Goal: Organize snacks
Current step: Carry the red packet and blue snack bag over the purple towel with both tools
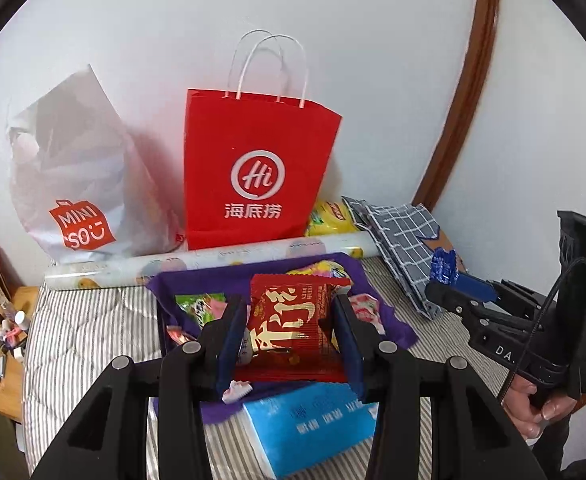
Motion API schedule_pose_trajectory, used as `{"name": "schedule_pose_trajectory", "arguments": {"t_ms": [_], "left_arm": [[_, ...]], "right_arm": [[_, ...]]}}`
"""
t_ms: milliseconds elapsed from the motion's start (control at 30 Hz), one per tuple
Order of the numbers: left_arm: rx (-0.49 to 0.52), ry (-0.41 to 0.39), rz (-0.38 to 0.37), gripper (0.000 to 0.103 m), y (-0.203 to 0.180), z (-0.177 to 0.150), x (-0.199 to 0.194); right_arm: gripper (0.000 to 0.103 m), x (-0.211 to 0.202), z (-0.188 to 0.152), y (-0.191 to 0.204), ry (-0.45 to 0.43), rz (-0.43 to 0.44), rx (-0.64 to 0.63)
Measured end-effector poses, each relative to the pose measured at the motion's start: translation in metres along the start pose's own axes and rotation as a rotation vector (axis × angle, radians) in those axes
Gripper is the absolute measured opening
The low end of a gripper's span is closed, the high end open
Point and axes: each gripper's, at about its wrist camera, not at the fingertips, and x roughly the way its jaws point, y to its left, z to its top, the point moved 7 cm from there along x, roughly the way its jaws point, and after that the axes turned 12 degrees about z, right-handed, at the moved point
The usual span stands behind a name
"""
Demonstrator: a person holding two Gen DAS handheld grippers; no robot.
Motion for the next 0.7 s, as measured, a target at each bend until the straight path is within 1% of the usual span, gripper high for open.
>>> {"name": "schedule_pose_trajectory", "arguments": {"t_ms": [367,533,700], "left_arm": [[-0.057,0.021,0.013,0.042,0.025,0.018,0.041],[-0.076,0.05,0.007,0.042,0.028,0.019,0.064],[-0.083,0.066,0.001,0.042,0.025,0.026,0.085]], "right_arm": [[0.041,0.028,0.016,-0.022,-0.002,-0.001,0.043],[0.041,0.042,0.021,-0.032,-0.003,-0.018,0.05],[0.041,0.059,0.021,-0.041,0.006,-0.007,0.073]]}}
